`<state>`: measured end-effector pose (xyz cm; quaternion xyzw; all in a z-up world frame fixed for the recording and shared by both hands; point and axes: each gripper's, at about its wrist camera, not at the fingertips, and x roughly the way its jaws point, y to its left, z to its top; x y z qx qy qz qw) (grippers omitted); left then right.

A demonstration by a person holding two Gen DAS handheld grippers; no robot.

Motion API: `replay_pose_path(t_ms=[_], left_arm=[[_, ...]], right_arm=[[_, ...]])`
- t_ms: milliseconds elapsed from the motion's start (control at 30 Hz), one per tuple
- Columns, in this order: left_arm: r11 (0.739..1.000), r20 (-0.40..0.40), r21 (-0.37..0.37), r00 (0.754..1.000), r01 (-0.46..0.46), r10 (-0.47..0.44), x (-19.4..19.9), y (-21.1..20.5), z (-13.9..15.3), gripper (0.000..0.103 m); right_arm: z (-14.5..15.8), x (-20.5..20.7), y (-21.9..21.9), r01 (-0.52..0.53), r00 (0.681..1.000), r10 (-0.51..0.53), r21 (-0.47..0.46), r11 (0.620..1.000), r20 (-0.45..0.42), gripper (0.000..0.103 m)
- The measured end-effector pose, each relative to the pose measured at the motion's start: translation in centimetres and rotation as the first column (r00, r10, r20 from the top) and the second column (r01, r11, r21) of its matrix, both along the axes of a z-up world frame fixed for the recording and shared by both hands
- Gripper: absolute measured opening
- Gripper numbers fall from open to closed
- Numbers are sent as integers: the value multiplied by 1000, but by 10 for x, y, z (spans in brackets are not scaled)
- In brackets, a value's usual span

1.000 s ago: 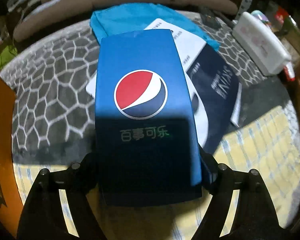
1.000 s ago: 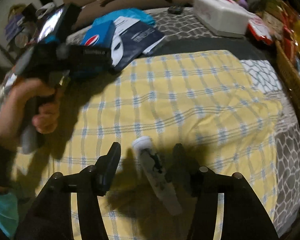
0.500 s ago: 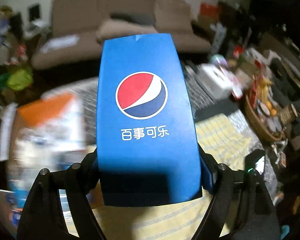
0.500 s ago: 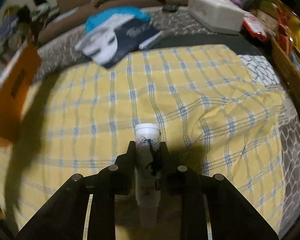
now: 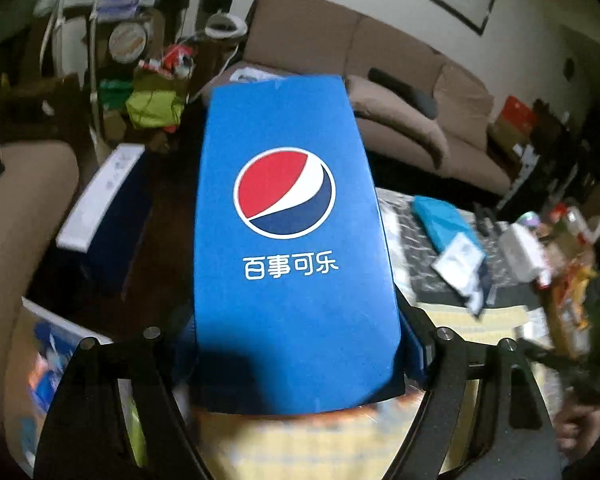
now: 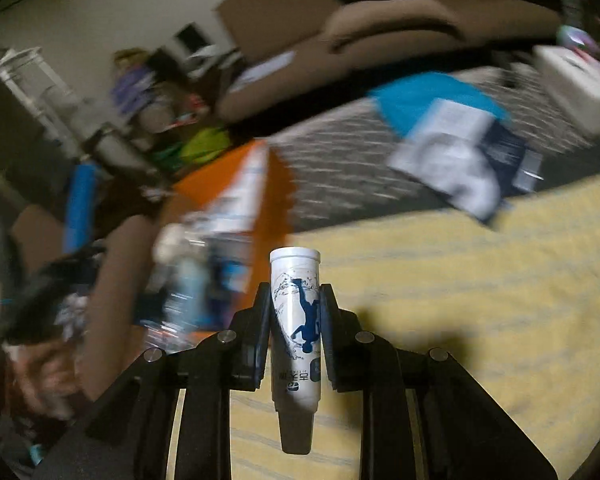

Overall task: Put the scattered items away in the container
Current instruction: 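Lower the Pepsi box and tube into the orange box and open both tools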

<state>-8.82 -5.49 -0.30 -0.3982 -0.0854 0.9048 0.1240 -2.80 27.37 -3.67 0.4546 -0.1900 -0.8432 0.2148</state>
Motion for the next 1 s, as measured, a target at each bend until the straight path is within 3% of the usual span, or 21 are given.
replay_pose_path(t_ms=[200,300,400,733,1000], left_arm=[[1000,141,10,990,29,-30,-50,8,-38,76],[1000,169,12,985,15,-17,-63,17,-52,76],[1000,192,13,981,-7,5,-66,22,-59,76],[999,165,-7,986,-32,33,-62,16,-58,76],[999,178,-14,983,-37,39,-65,15,-59,77]], right_arm=[[-28,-44,-75,-42,995,43,-15,999,91,22],[-46,-53,-89,-43,988,47,-27,999,149,22],[-51,-56,-95,-51,987,53,-15,999,150,22],[-50,-53,-102,-87,993,80,70,994,92,22],[-62,-62,-108,-87,992,77,102,991,103,22]])
